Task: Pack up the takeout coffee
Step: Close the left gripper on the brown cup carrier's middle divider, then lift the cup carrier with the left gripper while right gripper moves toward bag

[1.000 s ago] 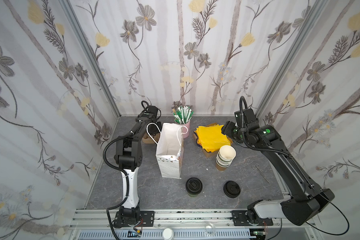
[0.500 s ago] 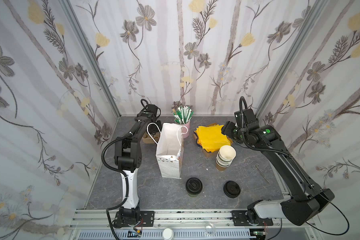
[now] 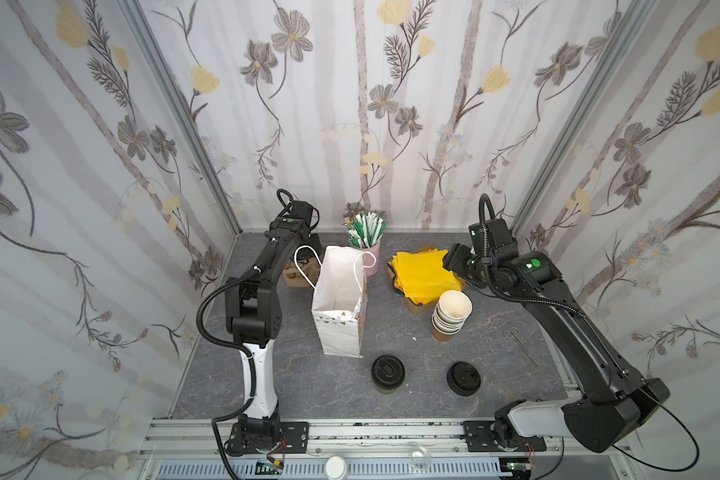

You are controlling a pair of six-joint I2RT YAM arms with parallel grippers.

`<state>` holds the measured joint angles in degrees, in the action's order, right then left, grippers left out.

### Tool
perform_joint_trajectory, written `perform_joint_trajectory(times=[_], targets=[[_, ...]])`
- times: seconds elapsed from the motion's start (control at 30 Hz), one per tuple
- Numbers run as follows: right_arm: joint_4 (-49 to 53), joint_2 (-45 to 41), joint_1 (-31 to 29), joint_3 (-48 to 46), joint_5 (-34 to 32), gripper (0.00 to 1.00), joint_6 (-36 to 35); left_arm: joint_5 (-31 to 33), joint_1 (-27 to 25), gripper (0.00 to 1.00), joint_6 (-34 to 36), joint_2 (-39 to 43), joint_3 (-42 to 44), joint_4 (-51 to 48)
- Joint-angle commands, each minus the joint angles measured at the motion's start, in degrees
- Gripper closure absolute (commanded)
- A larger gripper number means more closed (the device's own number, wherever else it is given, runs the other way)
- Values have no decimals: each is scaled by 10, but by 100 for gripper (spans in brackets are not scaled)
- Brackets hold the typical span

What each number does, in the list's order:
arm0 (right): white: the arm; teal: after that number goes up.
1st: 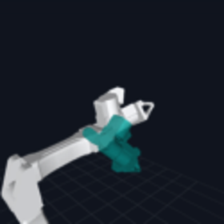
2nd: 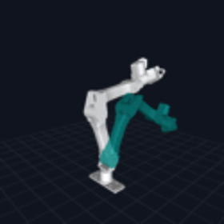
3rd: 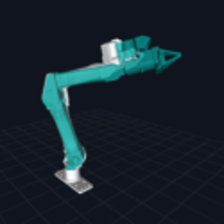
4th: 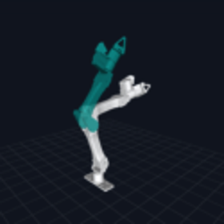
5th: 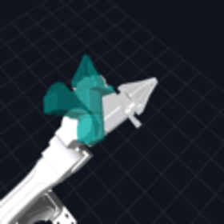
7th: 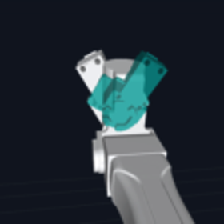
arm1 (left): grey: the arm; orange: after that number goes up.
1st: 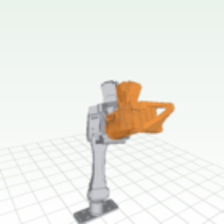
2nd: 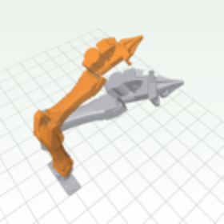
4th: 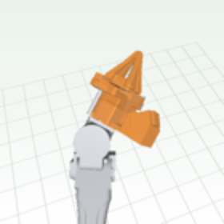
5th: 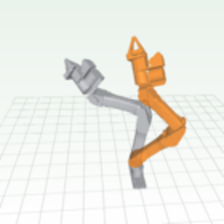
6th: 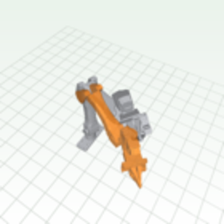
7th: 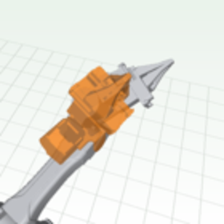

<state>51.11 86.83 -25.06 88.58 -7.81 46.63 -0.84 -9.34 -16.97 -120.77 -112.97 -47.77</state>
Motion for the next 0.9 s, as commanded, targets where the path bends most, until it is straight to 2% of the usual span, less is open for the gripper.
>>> perform_joint_trajectory(times=[0.0, 0.43, 0.73, 0.8, 0.87], targets=[[-14, -3, 0, -3, 1, 31, 1, 17, 6, 60, -10, 16, -14, -10], [-17, -18, 1, -12, 4, 31, -18, 57, 28, 60, -8, 74, -19, -31], [-29, -46, 3, -36, 9, 31, -32, 69, 72, 60, -9, 127, -30, -42], [-38, -52, 3, -38, 24, 31, -43, 65, 80, 60, -11, 144, -32, -43], [-52, -51, 3, -32, 65, 32, -61, 63, 83, 60, -10, 161, -32, -44]])
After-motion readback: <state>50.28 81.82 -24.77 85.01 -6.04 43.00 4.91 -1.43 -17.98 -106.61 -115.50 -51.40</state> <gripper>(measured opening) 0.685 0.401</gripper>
